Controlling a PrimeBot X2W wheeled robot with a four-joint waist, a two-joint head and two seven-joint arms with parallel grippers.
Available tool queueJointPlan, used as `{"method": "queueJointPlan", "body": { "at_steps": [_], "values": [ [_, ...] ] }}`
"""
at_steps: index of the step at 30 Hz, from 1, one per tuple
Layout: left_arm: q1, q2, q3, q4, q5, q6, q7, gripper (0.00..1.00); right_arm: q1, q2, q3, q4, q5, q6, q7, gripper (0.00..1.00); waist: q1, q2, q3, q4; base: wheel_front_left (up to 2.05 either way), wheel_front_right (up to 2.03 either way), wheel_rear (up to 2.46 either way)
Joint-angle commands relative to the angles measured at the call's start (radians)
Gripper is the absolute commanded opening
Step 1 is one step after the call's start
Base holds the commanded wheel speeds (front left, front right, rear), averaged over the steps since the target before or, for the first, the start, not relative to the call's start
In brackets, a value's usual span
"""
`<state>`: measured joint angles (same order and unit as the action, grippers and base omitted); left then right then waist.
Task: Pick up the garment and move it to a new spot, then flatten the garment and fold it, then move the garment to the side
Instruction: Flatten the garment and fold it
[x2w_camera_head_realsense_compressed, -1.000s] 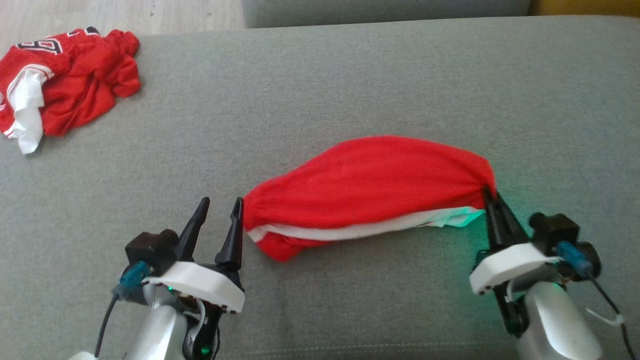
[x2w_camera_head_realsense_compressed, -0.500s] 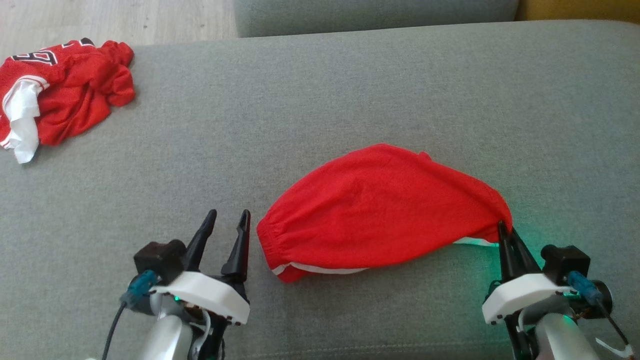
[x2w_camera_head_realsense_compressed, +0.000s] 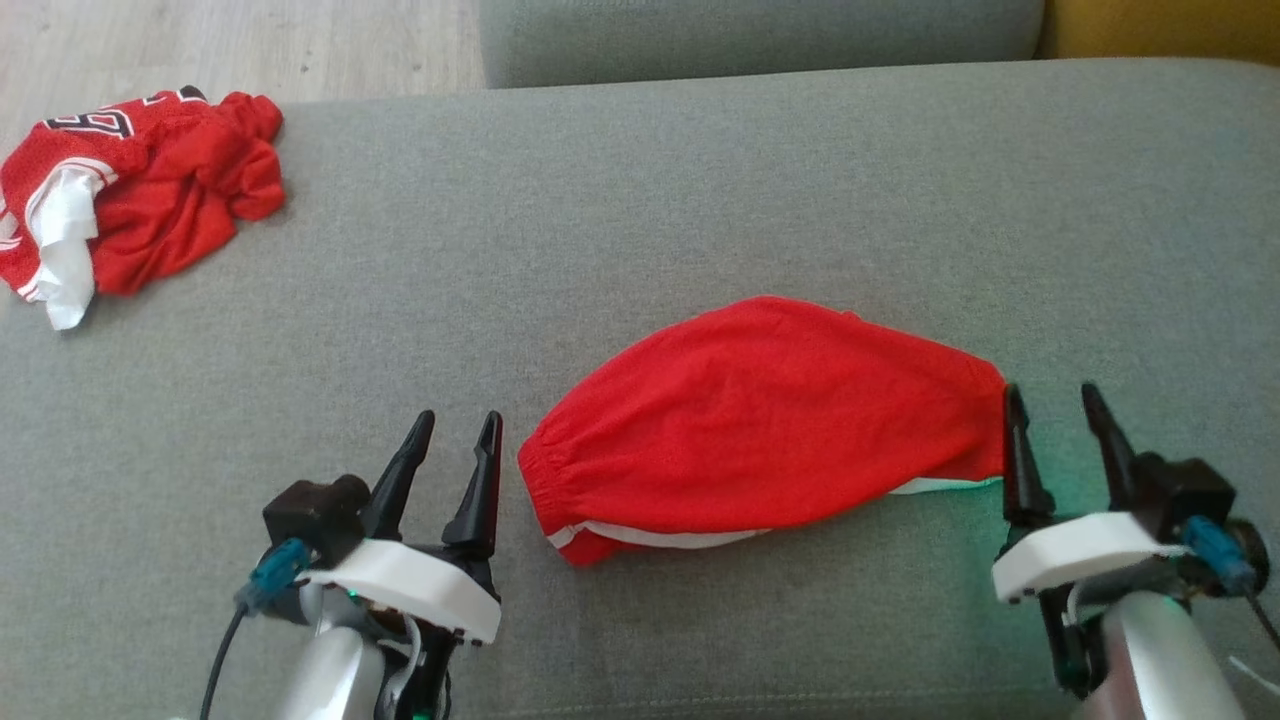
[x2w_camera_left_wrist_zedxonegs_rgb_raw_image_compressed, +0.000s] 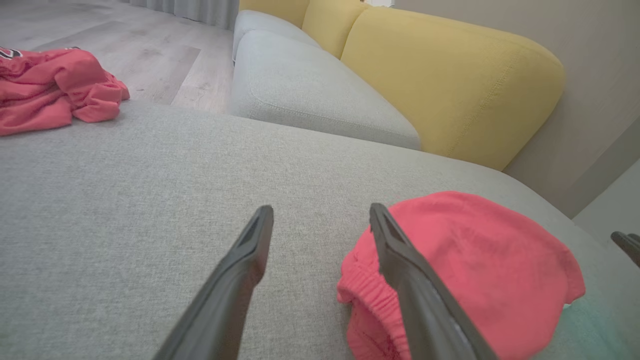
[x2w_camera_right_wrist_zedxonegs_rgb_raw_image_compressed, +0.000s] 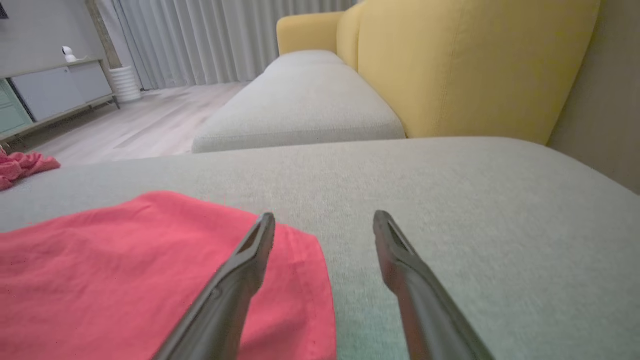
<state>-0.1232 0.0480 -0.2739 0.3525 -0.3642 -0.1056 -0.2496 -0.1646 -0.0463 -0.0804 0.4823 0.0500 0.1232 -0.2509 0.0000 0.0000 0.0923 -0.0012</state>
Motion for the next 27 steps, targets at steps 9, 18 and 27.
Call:
{"method": "queueJointPlan", "body": {
  "at_steps": [9, 18, 27],
  "values": [
    [0.009, 0.002, 0.062, -0.077, -0.005, 0.026, -0.012, 1.0, 0.006, -0.004, 0.042, -0.165, -0.009, 0.008, -0.011, 1.0, 0.0, 0.0, -0.037, 0.01, 0.0, 0.0, 0.0],
    [0.023, 0.002, 0.075, -0.082, 0.004, 0.043, -0.012, 1.0, 0.02, -0.004, 0.073, -0.18, 0.004, 0.008, -0.011, 1.0, 0.0, 0.0, -0.058, 0.025, 0.0, 0.0, 0.0],
    [0.028, 0.002, 0.083, -0.085, 0.004, 0.053, -0.012, 1.0, 0.018, -0.004, 0.098, -0.165, 0.024, 0.008, -0.011, 1.0, 0.0, 0.0, -0.067, 0.032, 0.0, 0.0, 0.0]
  ]
}}
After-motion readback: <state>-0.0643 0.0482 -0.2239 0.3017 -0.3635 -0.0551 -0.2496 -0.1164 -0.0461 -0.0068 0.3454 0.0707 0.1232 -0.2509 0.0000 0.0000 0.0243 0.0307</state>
